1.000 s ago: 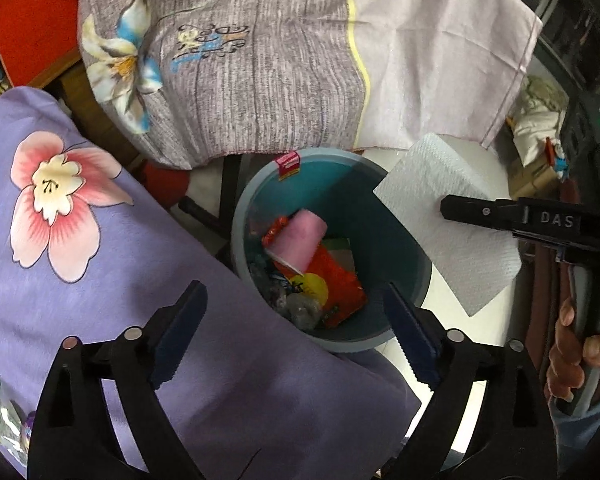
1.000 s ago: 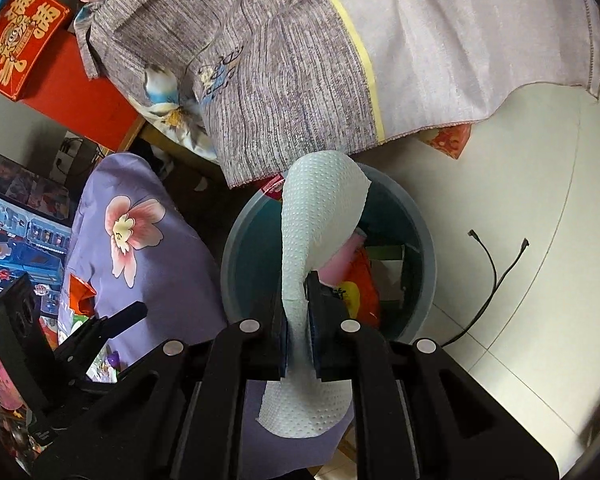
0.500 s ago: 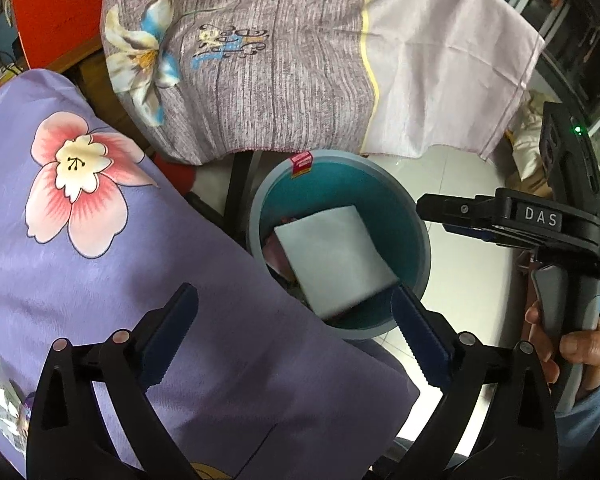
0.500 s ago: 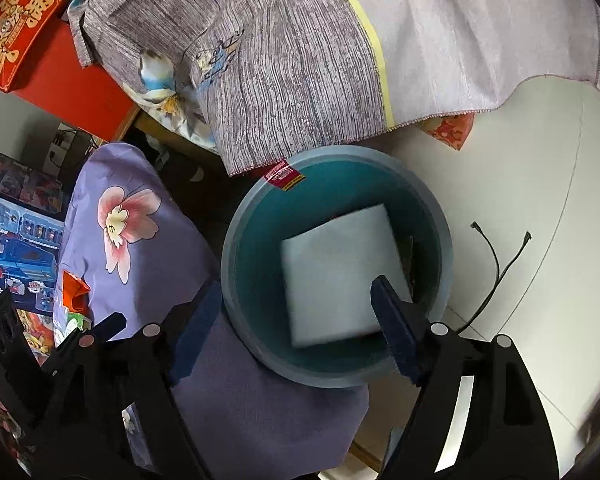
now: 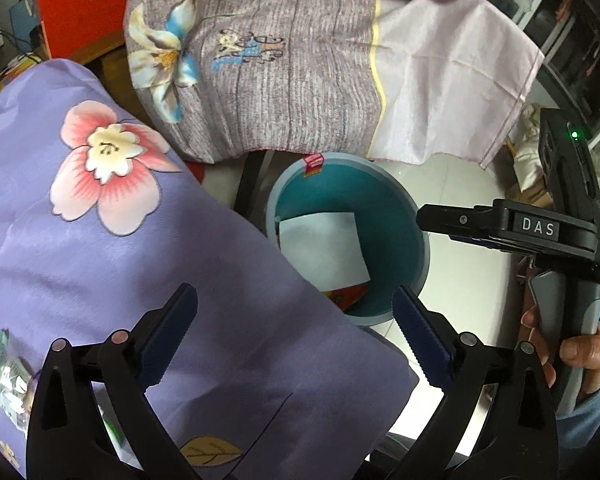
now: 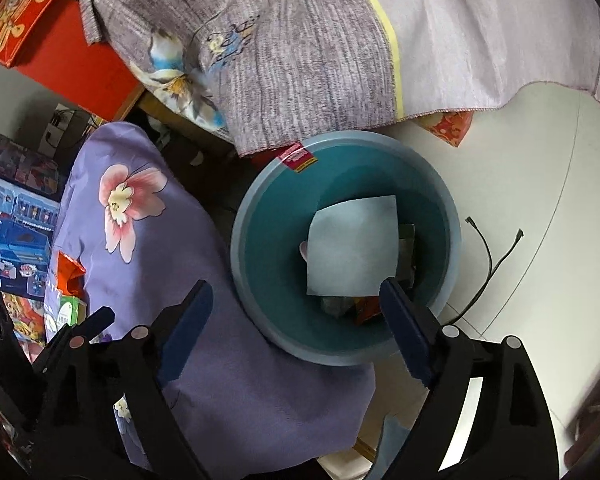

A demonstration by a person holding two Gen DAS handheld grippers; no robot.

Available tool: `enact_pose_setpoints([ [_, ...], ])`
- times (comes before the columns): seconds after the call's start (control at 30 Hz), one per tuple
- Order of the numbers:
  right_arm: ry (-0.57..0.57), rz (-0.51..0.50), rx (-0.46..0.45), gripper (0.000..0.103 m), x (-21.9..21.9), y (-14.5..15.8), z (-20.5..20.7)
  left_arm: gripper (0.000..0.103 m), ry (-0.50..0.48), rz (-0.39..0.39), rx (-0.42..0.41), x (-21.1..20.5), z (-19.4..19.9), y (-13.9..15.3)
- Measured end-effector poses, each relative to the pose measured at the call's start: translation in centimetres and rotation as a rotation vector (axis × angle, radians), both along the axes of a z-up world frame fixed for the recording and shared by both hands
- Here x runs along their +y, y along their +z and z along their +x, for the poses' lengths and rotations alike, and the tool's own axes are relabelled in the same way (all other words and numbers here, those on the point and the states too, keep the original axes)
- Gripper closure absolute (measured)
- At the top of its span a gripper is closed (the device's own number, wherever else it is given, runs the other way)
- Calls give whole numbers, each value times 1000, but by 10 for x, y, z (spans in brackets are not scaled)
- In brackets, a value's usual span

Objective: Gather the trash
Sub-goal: 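Move both tools back from the bucket to the items on the table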

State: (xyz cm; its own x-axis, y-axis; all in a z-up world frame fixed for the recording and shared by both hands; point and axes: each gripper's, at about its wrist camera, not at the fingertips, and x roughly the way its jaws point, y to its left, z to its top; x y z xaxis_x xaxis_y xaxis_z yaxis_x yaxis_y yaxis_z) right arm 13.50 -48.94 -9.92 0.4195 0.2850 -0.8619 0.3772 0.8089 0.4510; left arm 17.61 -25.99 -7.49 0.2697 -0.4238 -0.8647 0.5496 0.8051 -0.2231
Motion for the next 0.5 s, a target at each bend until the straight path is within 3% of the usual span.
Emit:
enact_pose_setpoints([
  [0.3, 33, -24, -14, 21, 31, 18, -4, 4, 49, -20, -31, 40, -11, 16],
  [0.37, 44, -30, -15, 16, 41, 22, -6, 4, 61, -27, -32, 50, -14, 18],
  [0.5, 76, -48, -19, 15, 64, 31, -6, 4, 93, -37, -41, 75, -19, 22],
])
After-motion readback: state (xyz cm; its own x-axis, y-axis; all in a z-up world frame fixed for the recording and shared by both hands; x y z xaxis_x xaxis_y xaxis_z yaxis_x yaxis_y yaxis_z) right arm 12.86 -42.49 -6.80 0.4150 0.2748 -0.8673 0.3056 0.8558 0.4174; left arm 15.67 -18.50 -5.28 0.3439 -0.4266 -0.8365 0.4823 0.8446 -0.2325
